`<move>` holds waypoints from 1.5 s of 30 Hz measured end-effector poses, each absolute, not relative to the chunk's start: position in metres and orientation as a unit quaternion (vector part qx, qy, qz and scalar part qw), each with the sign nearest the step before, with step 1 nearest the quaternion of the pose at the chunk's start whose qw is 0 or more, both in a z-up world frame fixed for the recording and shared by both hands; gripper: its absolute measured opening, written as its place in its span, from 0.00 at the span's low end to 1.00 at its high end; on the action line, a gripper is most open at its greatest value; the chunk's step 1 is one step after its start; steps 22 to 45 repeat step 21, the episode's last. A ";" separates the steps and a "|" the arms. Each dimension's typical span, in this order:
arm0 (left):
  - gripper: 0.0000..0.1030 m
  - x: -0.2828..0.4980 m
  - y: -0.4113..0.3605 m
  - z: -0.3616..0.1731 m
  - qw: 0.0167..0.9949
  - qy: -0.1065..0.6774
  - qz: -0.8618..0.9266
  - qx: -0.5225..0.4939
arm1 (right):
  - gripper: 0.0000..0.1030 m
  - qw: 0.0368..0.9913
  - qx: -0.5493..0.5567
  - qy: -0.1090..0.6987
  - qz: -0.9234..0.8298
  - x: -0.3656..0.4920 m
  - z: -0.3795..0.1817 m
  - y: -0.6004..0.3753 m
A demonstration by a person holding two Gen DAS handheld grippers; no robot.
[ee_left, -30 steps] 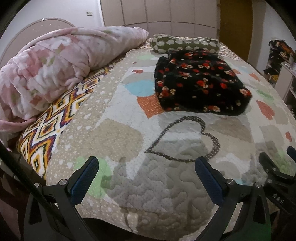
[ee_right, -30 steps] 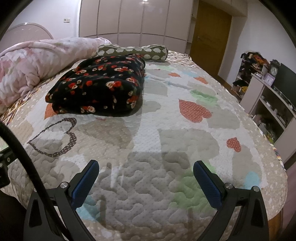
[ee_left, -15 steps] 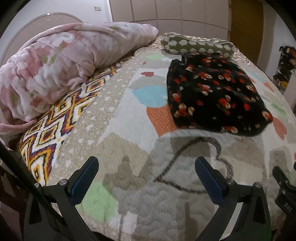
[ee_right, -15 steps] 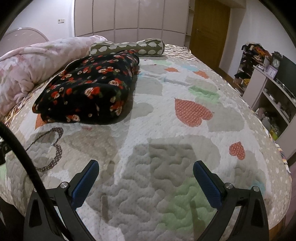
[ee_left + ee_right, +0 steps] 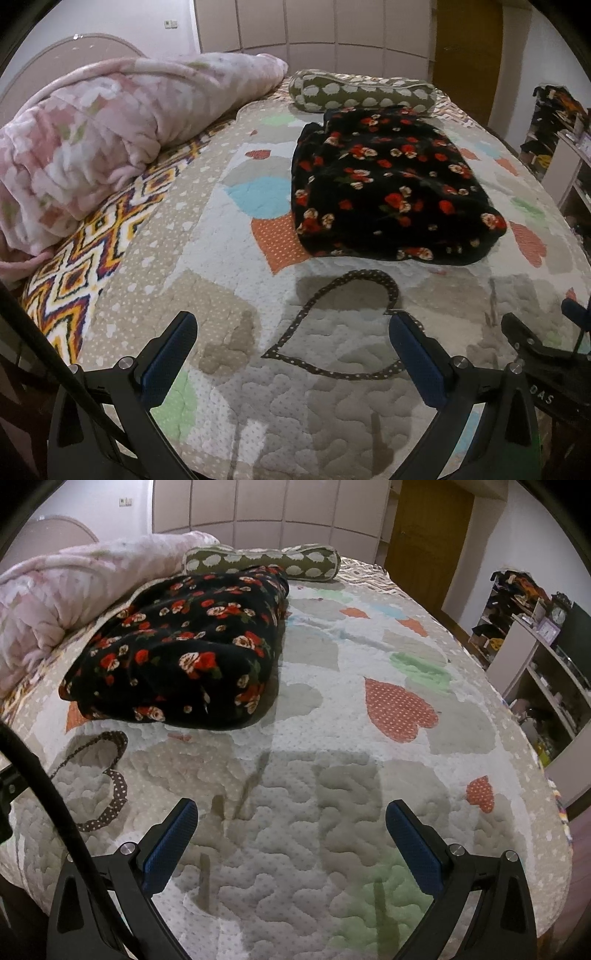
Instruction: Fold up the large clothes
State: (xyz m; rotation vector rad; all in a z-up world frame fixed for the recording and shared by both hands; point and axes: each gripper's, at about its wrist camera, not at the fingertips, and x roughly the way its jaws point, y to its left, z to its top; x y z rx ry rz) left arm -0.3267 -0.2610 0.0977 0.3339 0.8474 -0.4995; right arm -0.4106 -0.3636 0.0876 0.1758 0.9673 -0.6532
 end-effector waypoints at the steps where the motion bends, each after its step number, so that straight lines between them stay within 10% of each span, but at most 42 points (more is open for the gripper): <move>1: 1.00 -0.330 -0.262 0.099 0.869 0.402 -0.241 0.161 | 1.00 0.829 0.081 0.458 -0.311 -0.410 0.089 -0.364; 45: 1.00 -0.351 -0.269 0.104 0.866 0.394 -0.259 0.168 | 1.00 0.823 0.095 0.467 -0.311 -0.419 0.099 -0.357</move>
